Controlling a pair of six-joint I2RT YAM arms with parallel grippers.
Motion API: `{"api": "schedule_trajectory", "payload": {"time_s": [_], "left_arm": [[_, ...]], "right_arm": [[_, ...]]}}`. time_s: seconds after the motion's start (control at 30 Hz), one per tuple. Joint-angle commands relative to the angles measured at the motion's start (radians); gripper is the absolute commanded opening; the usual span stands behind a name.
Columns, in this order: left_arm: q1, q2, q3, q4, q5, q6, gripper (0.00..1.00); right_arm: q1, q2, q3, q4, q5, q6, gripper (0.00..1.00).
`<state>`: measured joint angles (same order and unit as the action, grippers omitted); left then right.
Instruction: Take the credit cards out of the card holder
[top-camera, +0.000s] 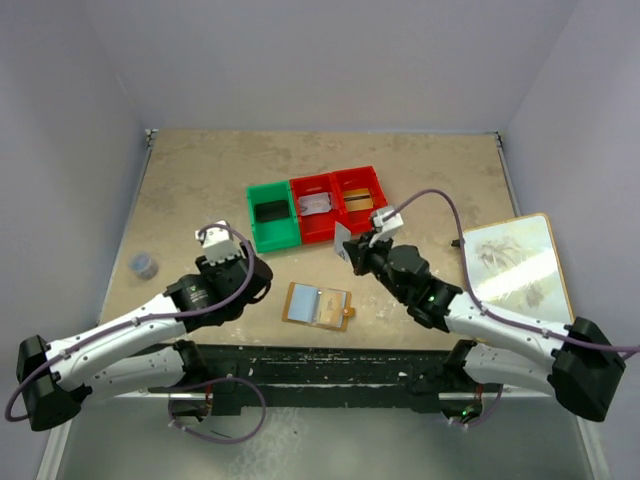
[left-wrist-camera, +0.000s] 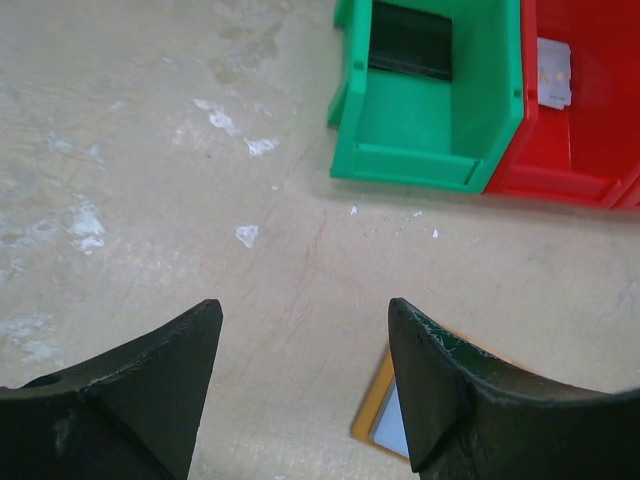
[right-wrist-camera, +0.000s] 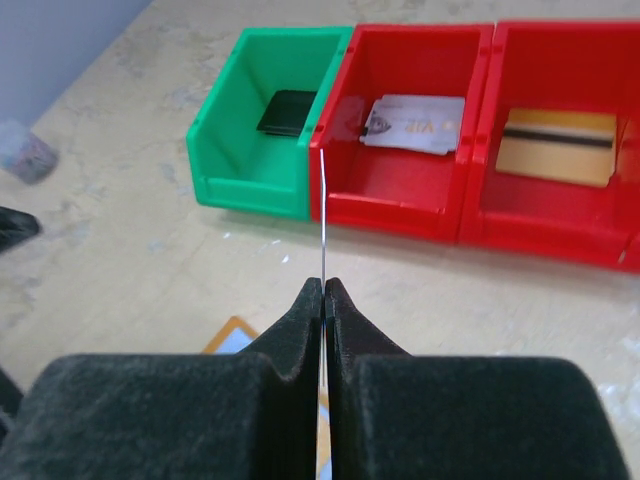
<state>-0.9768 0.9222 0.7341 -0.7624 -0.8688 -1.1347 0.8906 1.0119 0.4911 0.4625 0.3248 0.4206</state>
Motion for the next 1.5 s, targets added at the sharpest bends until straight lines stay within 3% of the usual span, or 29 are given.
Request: {"api": "schedule_trajectory", "payload": {"time_s": [0.0,0.23,0.33,0.4,0.53,0.67,0.93,1.17,1.47], "left_arm": [[-0.002,-0.06,0.098,-0.137,-0.132,0.014,0.66],[-0.002,-0.14,0.148,-0.208,-0.275,0.101,0.69],[-0.003,-0.153,0.13,-0.187,-0.296,0.127,0.69],[-0.003,-0.144,0.129,-0.192,-0.281,0.111,0.7],[-0.002,-0.114,0.157,-0.248,-0.339,0.062,0.7],[-0.003,-0.118,0.177,-0.315,-0.382,-0.009,0.71],[0.01,-0.201,0.152,-0.287,-0.407,-0.009,0.72],[0.022,-0.249,0.152,-0.325,-0.429,-0.056,0.72],[0.027,-0.275,0.154,-0.325,-0.423,-0.059,0.72]], "right_arm": [[0.0,0.102,0.135,0.054,0.013,-0.311,0.0],[-0.012,0.347,0.366,-0.047,-0.059,-0.523,0.0],[-0.073,0.467,0.557,-0.255,-0.158,-0.507,0.0],[-0.107,0.525,0.624,-0.306,-0.173,-0.499,0.0],[-0.12,0.618,0.653,-0.217,-0.18,-0.571,0.0],[-0.123,0.732,0.78,-0.309,-0.104,-0.659,0.0],[-0.151,0.869,0.861,-0.307,0.011,-0.803,0.0],[-0.196,0.955,0.941,-0.307,-0.116,-0.88,0.0],[-0.206,1.052,1.002,-0.205,-0.106,-1.033,0.0]]}}
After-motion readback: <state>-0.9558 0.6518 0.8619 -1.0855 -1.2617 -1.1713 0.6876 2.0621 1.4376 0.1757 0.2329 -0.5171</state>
